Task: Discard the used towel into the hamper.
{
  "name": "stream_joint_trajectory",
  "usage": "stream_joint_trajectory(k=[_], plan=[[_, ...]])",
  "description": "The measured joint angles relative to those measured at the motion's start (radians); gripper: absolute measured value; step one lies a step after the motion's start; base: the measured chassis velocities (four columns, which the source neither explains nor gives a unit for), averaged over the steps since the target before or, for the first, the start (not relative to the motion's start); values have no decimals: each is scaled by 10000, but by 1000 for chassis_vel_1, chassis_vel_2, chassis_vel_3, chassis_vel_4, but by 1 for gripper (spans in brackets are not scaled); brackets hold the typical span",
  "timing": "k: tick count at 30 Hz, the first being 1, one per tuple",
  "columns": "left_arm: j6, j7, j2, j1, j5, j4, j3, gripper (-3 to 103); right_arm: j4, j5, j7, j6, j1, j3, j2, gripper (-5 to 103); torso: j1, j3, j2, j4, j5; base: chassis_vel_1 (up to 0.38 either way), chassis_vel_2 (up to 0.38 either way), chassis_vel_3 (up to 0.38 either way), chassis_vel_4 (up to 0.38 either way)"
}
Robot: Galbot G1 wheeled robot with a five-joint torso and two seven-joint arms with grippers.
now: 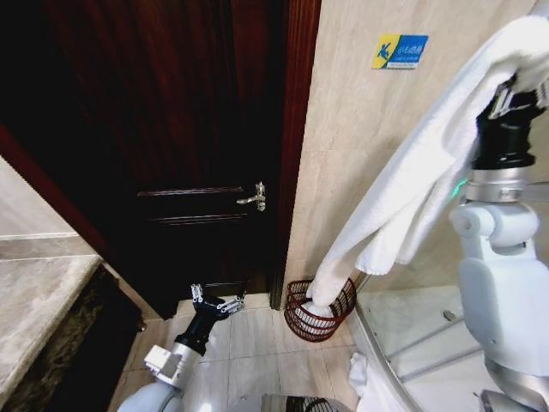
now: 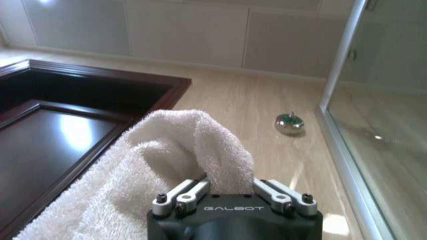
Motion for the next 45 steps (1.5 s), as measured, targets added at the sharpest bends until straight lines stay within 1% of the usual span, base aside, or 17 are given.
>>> stream_joint_trajectory(k=[10, 19, 29, 32, 40, 45], plan=[[0, 0, 0, 0, 0, 0, 0, 100, 2, -204, -124, 209, -667, 88, 289, 8, 0, 0, 0, 0, -2, 0, 0, 0, 0], [0, 0, 0, 0, 0, 0, 0, 100, 48, -457, -368, 545, -1845, 260, 721, 8, 0, 0, 0, -2, 2, 0, 0, 0, 0], [0, 0, 0, 0, 0, 0, 0, 100, 66, -623, -516, 768, -2451, 297, 1046, 8, 0, -1, 0, 0, -2, 0, 0, 0, 0], [0, 0, 0, 0, 0, 0, 0, 100, 6, -746, -644, 923, -2763, 276, 1268, 8, 0, -1, 0, 0, 0, 0, 0, 0, 0], [0, 0, 0, 0, 1, 0, 0, 100, -326, -931, -858, 1250, -3120, 203, 1523, 8, 0, -1, 0, 0, 0, 0, 0, 0, 0], [0, 0, 0, 0, 0, 0, 0, 100, -386, -941, -893, 1275, -3345, 176, 1682, 8, 0, -1, 0, -1, -1, 0, 0, 0, 0]])
